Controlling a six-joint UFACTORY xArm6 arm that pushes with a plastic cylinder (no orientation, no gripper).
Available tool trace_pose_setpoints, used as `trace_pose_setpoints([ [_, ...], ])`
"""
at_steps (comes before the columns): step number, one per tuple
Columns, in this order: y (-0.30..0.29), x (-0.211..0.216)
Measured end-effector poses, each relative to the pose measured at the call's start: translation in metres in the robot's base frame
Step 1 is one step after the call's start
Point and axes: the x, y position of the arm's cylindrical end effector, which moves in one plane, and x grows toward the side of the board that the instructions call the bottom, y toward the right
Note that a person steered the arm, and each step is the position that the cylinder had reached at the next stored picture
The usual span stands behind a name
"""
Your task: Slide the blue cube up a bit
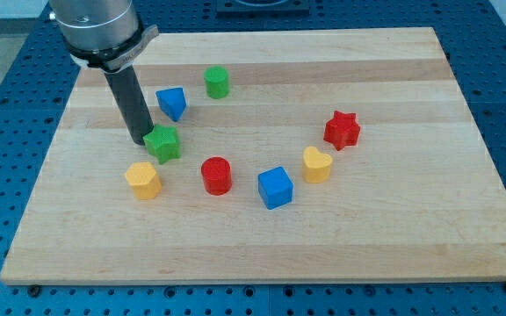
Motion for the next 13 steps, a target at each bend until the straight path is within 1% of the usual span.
trace_pose_setpoints([
  [2,-0.009,-0.004],
  [3,-0.033,-0.027],
  [4,-0.036,-0.071],
  [5,-0.036,-0.081],
  [6,-0.036,-0.081],
  [7,-0.059,-0.080],
  [8,-0.098,-0.049],
  [9,-0.122,0.013],
  [10,-0.132,0.084],
  [11,-0.101,0.149],
  [12,-0.021,0.192],
  [13,0.027,0.193],
])
